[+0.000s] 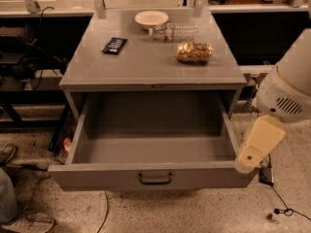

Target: Close top drawer

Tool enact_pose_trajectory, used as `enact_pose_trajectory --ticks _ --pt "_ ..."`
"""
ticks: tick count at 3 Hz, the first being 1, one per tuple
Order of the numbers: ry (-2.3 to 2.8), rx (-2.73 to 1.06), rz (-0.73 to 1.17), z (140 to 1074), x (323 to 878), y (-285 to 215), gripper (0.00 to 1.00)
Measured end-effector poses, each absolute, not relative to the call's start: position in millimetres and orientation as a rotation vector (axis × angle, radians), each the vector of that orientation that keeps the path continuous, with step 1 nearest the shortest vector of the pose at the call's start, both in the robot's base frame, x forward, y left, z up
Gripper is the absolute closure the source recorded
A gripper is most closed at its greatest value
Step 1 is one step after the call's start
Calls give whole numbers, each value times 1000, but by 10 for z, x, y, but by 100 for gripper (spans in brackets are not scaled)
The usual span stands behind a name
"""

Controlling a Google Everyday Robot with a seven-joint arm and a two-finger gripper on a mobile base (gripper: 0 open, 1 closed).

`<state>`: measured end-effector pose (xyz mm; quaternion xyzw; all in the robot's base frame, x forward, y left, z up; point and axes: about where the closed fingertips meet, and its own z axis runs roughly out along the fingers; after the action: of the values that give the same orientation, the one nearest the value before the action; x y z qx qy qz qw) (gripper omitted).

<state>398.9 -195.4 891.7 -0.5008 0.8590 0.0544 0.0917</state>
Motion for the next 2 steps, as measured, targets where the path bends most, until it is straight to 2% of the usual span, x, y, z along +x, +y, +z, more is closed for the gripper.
enact_pose_trajectory --ticks 2 --pt "2765 -1333 370 7980 3678 -1517 0"
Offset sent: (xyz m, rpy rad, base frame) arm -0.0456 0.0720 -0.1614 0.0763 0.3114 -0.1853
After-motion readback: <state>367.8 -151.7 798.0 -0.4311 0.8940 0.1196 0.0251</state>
